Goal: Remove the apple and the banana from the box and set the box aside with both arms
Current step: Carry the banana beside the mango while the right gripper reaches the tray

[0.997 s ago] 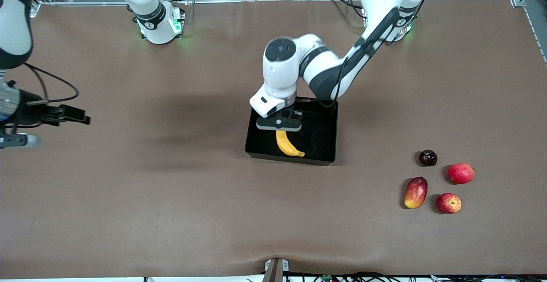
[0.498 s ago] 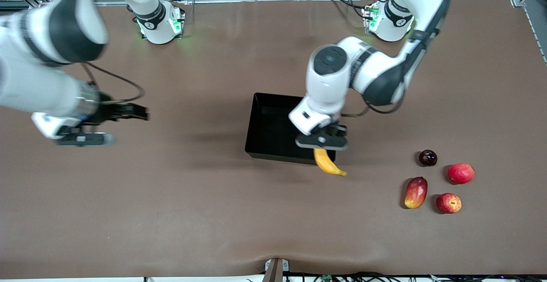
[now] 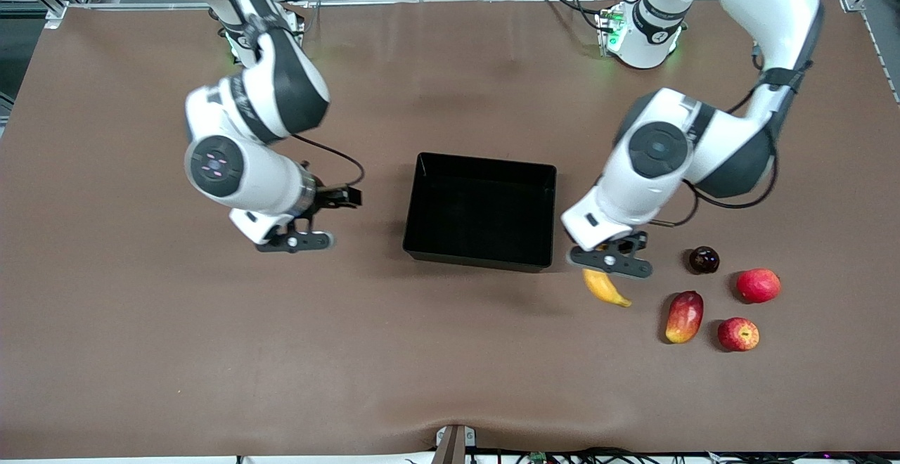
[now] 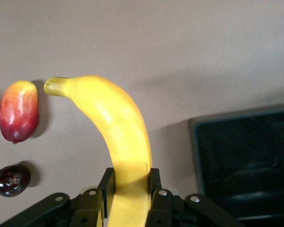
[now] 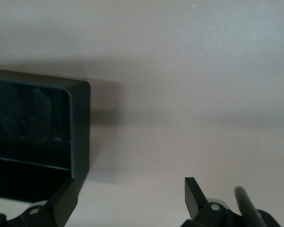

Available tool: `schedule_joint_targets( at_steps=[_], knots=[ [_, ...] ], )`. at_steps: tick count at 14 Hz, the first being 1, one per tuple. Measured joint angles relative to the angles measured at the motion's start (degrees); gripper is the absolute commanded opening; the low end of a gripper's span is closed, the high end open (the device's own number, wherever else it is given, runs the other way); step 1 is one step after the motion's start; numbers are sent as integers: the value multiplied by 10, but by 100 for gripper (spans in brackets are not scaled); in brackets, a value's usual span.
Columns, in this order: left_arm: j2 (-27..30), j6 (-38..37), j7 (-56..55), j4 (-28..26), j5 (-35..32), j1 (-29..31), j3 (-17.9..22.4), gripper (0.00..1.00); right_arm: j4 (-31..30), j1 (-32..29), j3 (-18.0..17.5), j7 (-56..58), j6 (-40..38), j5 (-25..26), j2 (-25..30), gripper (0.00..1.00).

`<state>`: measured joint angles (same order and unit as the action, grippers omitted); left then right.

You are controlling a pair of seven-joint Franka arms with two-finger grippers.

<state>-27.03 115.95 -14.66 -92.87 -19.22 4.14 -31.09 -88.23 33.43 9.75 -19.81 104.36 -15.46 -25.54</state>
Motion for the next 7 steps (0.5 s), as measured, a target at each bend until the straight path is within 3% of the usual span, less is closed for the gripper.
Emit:
schedule_joint_targets(
  at_steps=[7],
  knots=[
    [-15,11,194,-60,-6,78,-5,0,-59,93,0,-151,164,-2,-38,100]
  ],
)
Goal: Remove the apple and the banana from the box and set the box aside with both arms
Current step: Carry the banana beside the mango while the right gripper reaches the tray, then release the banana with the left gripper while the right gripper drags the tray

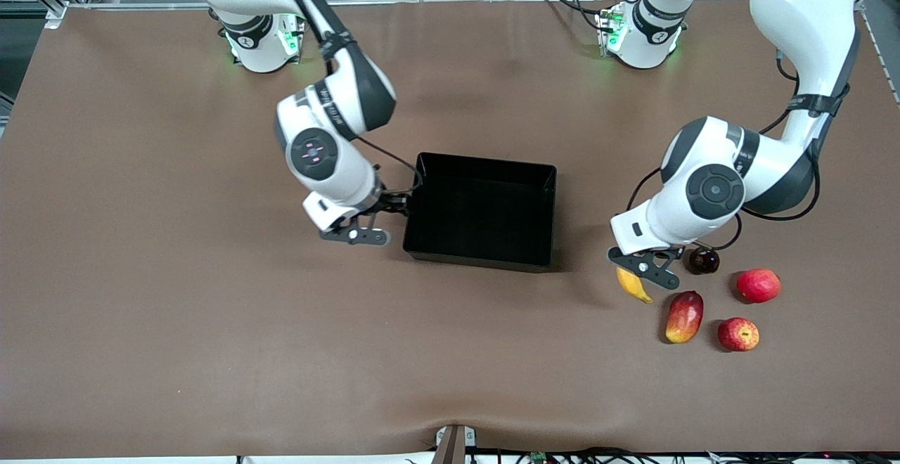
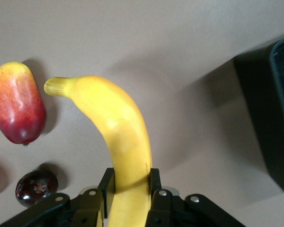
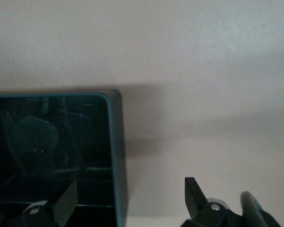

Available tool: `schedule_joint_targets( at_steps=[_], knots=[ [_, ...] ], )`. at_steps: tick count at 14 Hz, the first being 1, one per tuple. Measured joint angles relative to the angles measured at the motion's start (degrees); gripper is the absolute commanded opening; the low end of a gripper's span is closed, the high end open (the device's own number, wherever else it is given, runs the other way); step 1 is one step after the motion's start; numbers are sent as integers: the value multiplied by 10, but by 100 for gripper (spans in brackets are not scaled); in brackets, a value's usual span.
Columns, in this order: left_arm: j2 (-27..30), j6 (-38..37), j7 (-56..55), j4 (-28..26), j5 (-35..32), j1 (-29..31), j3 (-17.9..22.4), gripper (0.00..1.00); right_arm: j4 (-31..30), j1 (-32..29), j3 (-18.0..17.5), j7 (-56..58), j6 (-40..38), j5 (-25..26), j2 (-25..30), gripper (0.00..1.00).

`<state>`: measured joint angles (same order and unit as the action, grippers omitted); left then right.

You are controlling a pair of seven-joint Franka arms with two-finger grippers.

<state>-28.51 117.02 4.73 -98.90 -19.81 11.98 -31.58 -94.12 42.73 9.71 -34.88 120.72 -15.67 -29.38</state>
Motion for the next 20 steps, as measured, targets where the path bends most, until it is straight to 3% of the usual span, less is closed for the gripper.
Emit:
schedule_joint_targets(
  at_steps=[1,3,5,8,14,15,17,18,19,20],
  knots=[
    [-5,10,6,-8,-9,4,0,0,-1,12,0,-15,8,0,-9,96],
    [-13,39,9,-26,-28,9,0,0,-1,30,0,-27,14,0,-26,73],
    [-20,77,9,-47,-62,17,0,0,-1,38,1,-28,22,0,-39,58],
    [-34,123,15,-68,-85,42,1,0,-1,43,1,-28,39,0,-52,2],
    [-59,182,22,-89,-115,70,1,0,0,45,2,-27,45,0,-57,0],
    [-63,187,22,-91,-118,74,1,4,1,45,3,-27,45,0,-56,0],
    [-71,199,22,-94,-119,79,1,16,6,45,6,-27,41,0,-52,0],
    [-76,205,22,-94,-119,83,1,33,9,45,10,-27,37,0,-49,0],
    [-80,212,22,-95,-119,87,1,87,14,44,16,-26,28,0,-43,0],
    [-81,217,22,-95,-119,91,0,100,19,43,25,-26,9,1,-33,0]
  ],
)
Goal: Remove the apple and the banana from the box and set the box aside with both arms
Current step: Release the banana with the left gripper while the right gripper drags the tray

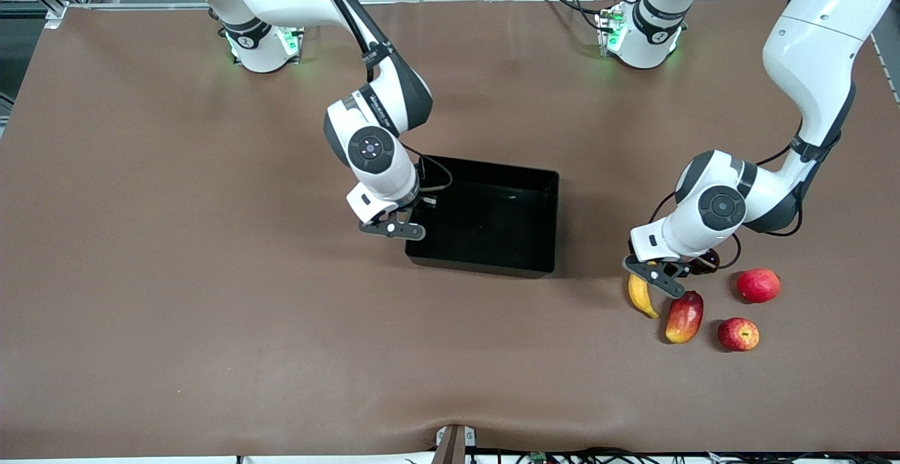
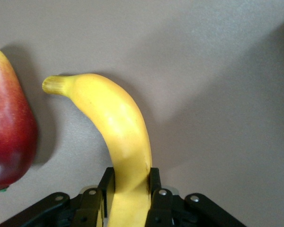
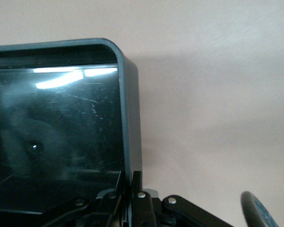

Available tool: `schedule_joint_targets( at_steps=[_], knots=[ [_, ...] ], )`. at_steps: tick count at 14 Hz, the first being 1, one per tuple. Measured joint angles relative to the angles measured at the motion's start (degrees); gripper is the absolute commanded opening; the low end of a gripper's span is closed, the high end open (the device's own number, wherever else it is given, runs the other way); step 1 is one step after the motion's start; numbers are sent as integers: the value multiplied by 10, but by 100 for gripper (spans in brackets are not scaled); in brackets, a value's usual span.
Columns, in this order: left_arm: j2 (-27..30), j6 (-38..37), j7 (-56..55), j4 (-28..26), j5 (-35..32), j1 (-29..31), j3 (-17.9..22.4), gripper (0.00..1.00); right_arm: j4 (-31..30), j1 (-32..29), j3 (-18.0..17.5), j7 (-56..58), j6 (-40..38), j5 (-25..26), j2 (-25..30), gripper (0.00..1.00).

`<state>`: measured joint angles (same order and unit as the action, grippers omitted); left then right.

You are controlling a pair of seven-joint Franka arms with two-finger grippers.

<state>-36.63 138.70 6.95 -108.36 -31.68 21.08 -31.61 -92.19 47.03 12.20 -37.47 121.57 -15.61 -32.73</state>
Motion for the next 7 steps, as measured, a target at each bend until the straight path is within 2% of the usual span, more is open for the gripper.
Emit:
schedule_joint_targets(
  at_steps=[4,7],
  knots=[
    [-1,5,-2,1,0,3,-1,100,18,-10,60,55,-124,1,52,0],
    [11,6,-26,10,0,4,-13,100,22,-22,108,111,-188,1,91,0]
  ],
)
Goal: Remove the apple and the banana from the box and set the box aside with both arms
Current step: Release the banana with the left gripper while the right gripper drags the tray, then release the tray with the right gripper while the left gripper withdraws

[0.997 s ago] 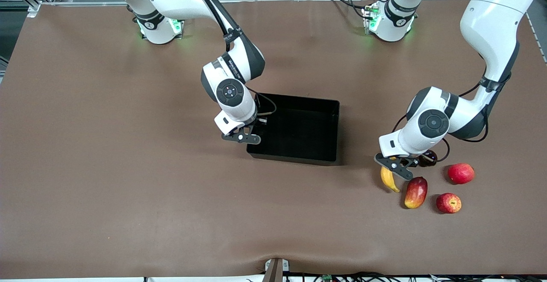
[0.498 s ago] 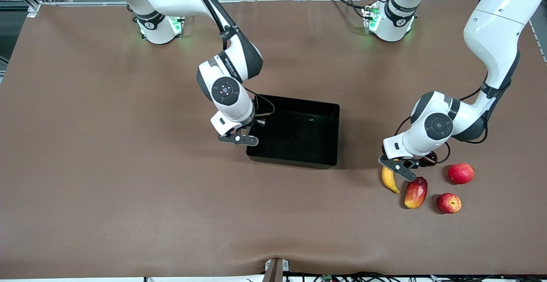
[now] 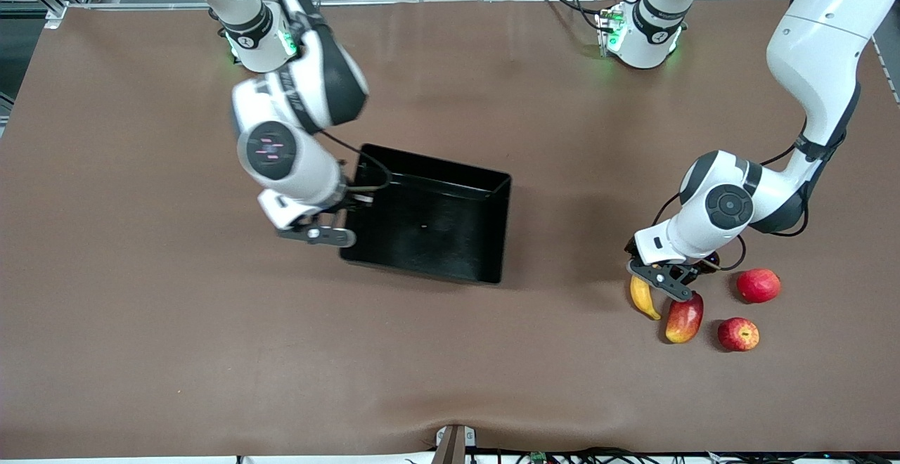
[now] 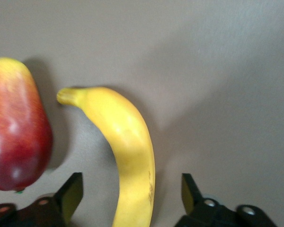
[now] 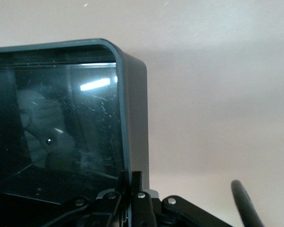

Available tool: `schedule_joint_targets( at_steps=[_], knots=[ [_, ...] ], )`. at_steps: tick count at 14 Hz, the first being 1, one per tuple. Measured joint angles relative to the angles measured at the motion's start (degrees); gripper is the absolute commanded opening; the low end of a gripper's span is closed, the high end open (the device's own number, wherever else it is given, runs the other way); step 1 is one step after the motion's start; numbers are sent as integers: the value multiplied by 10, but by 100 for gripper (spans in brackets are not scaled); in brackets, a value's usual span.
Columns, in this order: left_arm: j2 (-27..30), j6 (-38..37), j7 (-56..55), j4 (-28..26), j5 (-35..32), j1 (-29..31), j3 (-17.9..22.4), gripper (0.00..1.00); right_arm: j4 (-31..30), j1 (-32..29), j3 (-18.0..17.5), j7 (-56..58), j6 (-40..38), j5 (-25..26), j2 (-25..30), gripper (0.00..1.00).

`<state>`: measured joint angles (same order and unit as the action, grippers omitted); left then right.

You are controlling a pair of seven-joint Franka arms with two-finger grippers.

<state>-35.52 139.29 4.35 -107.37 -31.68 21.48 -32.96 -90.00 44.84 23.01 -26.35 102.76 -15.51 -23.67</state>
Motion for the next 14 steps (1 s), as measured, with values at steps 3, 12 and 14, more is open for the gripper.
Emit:
schedule_joint_targets(
  at_steps=[3,12,14],
  knots=[
    [35,-30,-59,10,18,1,-26,100,2,-29,45,77,-60,0,35,0],
    [139,-282,-124,118,153,2,-46,100,-59,-142,232,370,-128,2,68,0],
    [147,-339,-126,160,155,2,-47,100,-73,-177,232,415,-103,3,63,0]
  ],
)
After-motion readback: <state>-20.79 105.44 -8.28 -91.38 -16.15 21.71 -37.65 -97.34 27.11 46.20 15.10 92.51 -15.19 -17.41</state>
